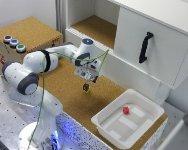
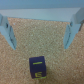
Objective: Place the purple block on top of the yellow block
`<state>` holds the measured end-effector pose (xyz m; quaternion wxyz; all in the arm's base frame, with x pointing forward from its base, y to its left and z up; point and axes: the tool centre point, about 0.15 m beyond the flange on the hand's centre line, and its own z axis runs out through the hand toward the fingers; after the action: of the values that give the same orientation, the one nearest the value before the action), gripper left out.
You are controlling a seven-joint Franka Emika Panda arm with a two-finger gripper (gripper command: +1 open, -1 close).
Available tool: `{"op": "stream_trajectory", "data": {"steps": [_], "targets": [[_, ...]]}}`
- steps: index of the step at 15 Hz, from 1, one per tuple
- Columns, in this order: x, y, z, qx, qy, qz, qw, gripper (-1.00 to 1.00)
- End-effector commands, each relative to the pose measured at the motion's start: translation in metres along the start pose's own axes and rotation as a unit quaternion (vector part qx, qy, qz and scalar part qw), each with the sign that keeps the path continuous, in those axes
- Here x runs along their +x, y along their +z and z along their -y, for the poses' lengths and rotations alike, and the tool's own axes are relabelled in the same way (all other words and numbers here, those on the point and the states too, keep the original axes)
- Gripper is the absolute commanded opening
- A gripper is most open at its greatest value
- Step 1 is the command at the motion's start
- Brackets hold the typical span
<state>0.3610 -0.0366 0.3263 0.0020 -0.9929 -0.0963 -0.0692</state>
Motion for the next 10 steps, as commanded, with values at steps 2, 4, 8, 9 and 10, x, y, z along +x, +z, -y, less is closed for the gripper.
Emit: {"op": "stream_trajectory", "data": {"steps": [2,4,8,9,10], "targets": [[-0.002,-0.003,0.001,-0.018,0.005,0.010,1.000,1.00],[0.003,0.001,-0.012,0.002,-0.010,0.002,1.000,1.00],[-0.004,0.004,-0.042,0.013,-0.039,0.012,0.999,1.00],[-0.008,0.008,-0.054,0.010,-0.041,0.015,0.999,1.00],[-0.011,0.012,-0.065,0.013,-0.041,0.016,0.999,1.00]]}}
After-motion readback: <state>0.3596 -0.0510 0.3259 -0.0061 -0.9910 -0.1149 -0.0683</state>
